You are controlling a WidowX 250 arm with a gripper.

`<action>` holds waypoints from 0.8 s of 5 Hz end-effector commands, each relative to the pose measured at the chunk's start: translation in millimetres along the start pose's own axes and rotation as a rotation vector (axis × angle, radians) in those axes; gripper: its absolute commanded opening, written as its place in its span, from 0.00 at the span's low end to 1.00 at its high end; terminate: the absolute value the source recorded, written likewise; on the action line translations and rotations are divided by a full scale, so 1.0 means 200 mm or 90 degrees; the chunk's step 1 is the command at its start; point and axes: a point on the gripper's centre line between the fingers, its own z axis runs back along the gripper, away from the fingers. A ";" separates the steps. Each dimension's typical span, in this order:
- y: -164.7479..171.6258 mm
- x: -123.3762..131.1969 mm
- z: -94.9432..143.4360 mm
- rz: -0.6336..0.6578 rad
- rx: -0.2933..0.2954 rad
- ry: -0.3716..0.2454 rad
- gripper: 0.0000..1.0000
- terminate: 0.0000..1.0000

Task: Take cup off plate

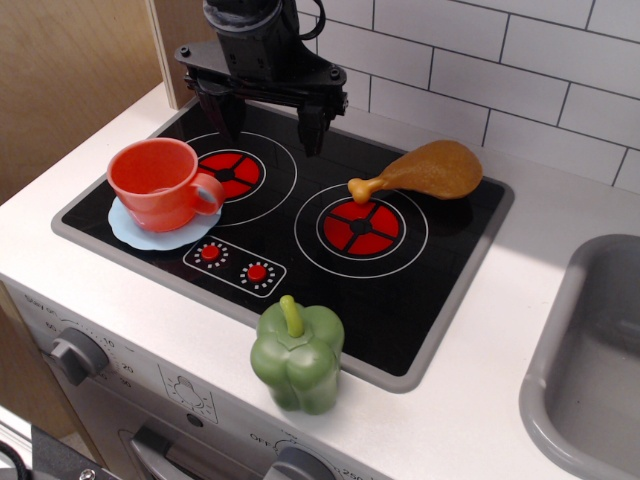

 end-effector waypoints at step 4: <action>0.01 -0.17 0.10 0.432 0.127 0.051 1.00 0.00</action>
